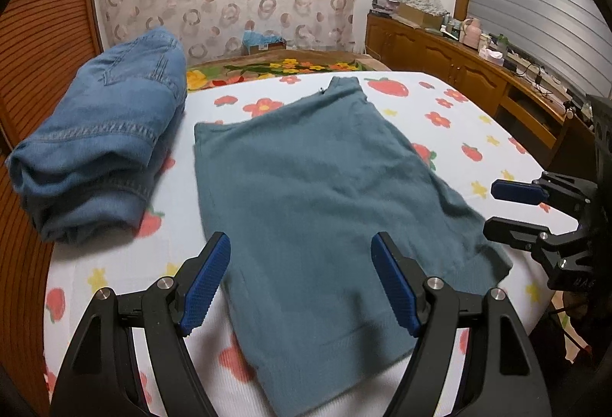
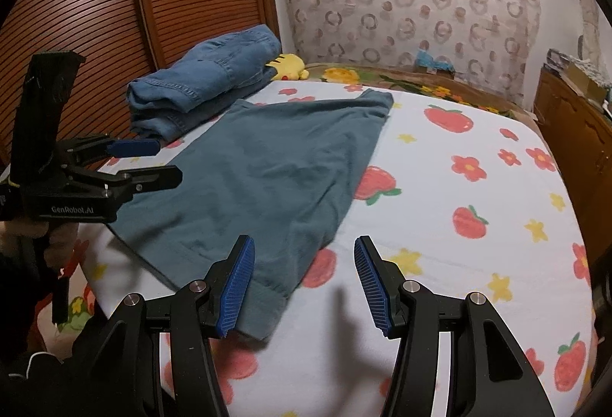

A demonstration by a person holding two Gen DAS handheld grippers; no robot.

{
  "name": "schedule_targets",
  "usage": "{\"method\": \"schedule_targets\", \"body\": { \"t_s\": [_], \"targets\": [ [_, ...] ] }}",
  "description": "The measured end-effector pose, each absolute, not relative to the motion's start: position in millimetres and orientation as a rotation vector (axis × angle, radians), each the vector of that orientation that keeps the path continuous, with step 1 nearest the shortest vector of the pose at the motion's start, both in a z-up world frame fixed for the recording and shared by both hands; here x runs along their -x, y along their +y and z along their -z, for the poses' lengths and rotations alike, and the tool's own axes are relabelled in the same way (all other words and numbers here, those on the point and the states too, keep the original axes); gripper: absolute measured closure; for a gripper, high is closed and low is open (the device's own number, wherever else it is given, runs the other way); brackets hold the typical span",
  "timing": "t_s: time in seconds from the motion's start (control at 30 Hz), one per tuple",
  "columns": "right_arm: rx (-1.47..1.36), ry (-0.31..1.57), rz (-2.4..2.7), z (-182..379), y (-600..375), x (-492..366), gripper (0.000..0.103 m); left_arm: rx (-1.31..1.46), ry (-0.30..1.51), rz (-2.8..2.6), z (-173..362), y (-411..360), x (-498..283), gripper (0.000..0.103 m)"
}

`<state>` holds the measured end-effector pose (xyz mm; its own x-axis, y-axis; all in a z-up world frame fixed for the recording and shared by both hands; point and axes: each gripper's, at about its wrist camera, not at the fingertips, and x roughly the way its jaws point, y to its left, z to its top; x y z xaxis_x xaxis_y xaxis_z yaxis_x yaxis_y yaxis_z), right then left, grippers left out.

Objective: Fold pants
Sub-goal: 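Open the left gripper and release the teal shorts, then lower the left gripper and pinch the hem of the teal shorts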

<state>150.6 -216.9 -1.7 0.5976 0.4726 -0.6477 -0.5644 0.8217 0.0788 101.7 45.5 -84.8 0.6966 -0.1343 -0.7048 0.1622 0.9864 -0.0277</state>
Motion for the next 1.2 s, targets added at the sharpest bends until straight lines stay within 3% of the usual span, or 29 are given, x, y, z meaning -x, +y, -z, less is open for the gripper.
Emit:
{"method": "schedule_targets", "body": {
  "t_s": [0.73, 0.87, 1.2],
  "targets": [
    [0.165, 0.783, -0.621, 13.7, -201.5, -136.0, 0.047, 0.063, 0.829, 0.093, 114.2, 83.3, -43.3, 0.026],
    [0.166, 0.793, -0.633, 17.6, -198.7, -137.5, 0.056, 0.072, 0.831, 0.101, 117.2, 83.4, -41.1, 0.026],
    [0.158, 0.797, -0.645, 19.3, -199.4, -135.4, 0.061, 0.077, 0.829, 0.137, 116.7, 75.8, -41.2, 0.031]
  ]
}}
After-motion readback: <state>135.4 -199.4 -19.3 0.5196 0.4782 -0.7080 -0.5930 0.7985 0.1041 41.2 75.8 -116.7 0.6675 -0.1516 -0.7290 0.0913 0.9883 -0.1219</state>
